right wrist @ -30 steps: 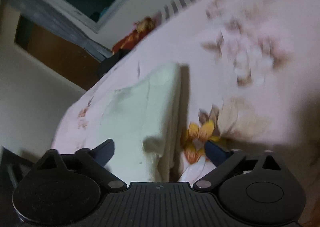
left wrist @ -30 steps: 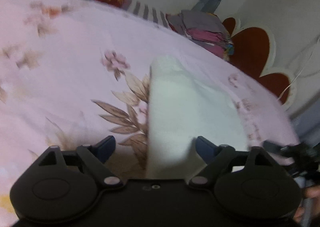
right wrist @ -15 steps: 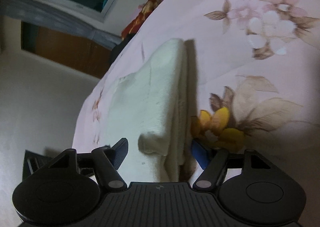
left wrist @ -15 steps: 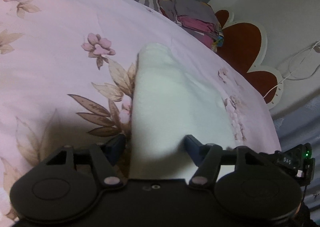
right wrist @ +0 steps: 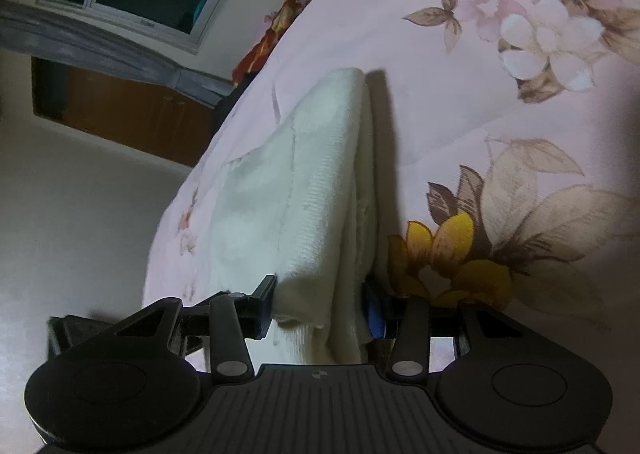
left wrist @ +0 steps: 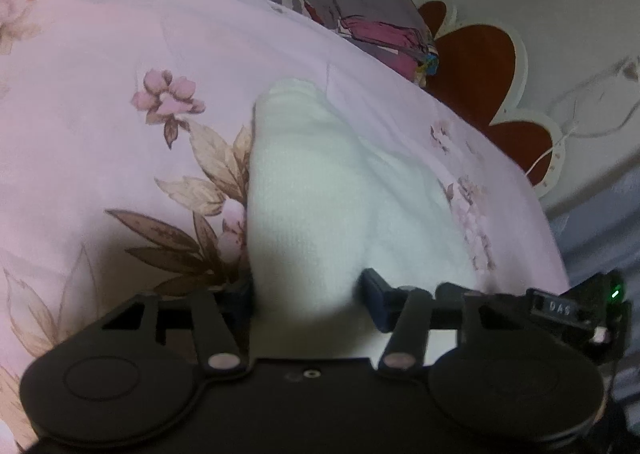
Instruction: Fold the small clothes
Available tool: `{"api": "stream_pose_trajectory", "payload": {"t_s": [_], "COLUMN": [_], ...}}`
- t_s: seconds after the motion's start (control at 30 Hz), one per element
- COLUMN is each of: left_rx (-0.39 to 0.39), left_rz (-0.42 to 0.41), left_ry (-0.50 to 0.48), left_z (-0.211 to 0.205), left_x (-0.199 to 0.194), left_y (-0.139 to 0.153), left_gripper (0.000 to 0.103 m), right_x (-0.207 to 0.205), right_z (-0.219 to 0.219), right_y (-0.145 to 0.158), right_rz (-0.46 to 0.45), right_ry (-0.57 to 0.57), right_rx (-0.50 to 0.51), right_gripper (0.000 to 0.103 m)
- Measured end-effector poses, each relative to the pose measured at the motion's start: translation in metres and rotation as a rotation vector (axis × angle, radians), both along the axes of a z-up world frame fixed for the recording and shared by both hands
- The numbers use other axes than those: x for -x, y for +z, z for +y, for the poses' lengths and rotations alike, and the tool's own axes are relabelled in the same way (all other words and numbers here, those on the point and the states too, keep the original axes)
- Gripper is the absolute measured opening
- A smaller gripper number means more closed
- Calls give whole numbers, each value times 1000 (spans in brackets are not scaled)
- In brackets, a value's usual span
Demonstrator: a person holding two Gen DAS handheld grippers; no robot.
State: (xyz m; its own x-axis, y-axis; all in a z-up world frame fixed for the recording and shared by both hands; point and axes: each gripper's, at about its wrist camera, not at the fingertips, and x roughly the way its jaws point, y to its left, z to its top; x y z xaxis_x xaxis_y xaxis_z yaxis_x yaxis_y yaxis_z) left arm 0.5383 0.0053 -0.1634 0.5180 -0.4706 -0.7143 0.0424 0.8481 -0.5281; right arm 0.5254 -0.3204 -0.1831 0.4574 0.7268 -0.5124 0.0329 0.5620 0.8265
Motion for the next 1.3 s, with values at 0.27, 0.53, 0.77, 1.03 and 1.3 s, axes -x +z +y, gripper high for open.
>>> {"api": "stream_pose_trajectory", "payload": {"t_s": [0.27, 0.53, 0.77, 1.03, 1.3], "left_rx": [-112, -152, -179, -196, -217], "left_rz": [-71, -131, -175, -178, -145], "left_ry": [-69, -141, -133, -59, 12], "left_z": [-13, -1, 35, 107, 184], "left_x": [8, 21, 36, 59, 77], "left_y": [19, 47, 70, 83, 80], "left_gripper": [38, 37, 37, 37, 37], "right_x": [10, 26, 30, 26, 16], "right_z": [32, 66, 119, 185, 272], "right_y": [29, 62, 76, 90, 82], "right_rz": [-93, -161, -211, -243, -255], "right_ry": [29, 27, 53, 117, 199], "right_rx": [247, 341, 376, 363, 327], "right_gripper": [31, 30, 30, 30, 30]}}
